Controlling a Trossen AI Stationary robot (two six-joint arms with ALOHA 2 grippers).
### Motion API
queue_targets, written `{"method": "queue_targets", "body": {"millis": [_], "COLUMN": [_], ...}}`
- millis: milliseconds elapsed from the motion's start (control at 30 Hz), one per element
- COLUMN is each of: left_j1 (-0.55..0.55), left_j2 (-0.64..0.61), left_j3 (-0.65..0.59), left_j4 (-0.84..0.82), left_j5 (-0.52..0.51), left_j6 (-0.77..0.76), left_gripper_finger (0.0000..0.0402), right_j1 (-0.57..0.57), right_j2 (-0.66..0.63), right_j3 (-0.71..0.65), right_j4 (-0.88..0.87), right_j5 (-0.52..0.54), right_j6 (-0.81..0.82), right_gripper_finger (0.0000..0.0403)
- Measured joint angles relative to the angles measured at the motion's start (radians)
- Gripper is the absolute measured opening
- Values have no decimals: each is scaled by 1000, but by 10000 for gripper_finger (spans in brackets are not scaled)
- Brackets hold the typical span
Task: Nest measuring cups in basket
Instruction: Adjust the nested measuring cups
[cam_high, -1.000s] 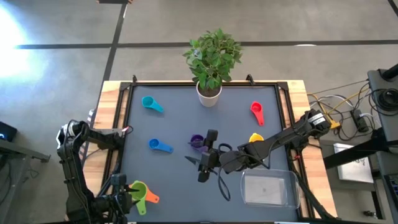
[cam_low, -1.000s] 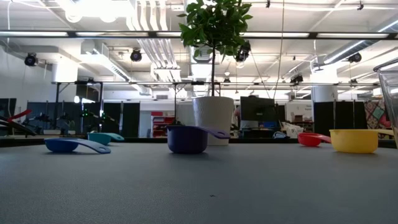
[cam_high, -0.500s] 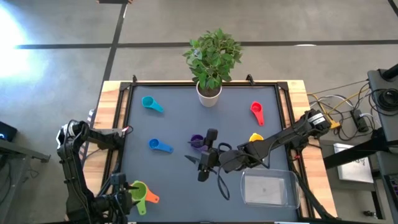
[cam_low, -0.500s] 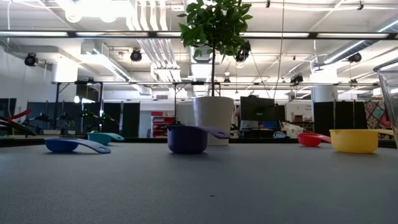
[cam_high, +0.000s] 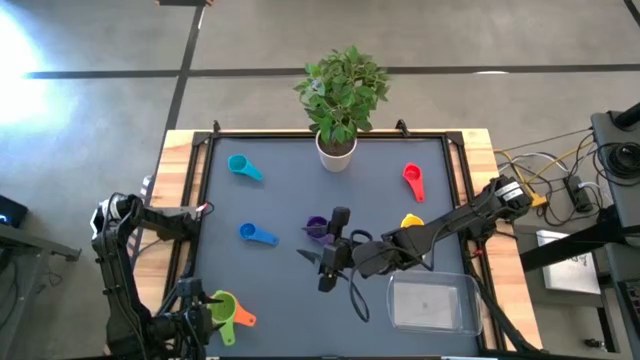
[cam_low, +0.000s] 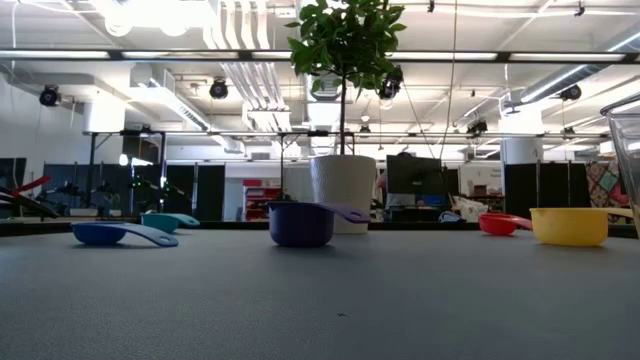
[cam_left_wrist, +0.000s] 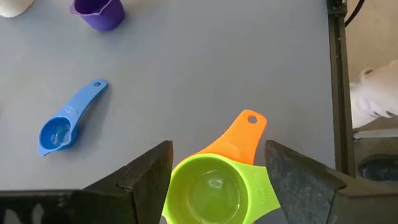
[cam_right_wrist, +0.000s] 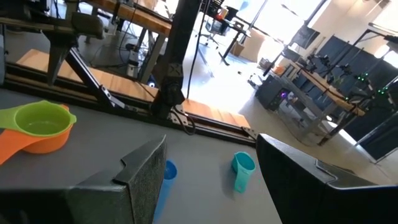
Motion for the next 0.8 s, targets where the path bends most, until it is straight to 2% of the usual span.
{"method": "queue_targets", "body": {"millis": [500,800], "left_j1": [0,0], "left_j2": [0,0], "left_j3": [0,0], "left_j4": [-16,-17], "left_j5": [-2,-3], "left_j6": [-101,-98], "left_gripper_finger": [235,235], "right_j1": [-1,3], "right_j2": [-2,-18], "right_j3": [0,0], "right_j4": [-48,-64], "right_j5": [0,0], "right_j6": [1,3], "right_gripper_finger": [238,238]}}
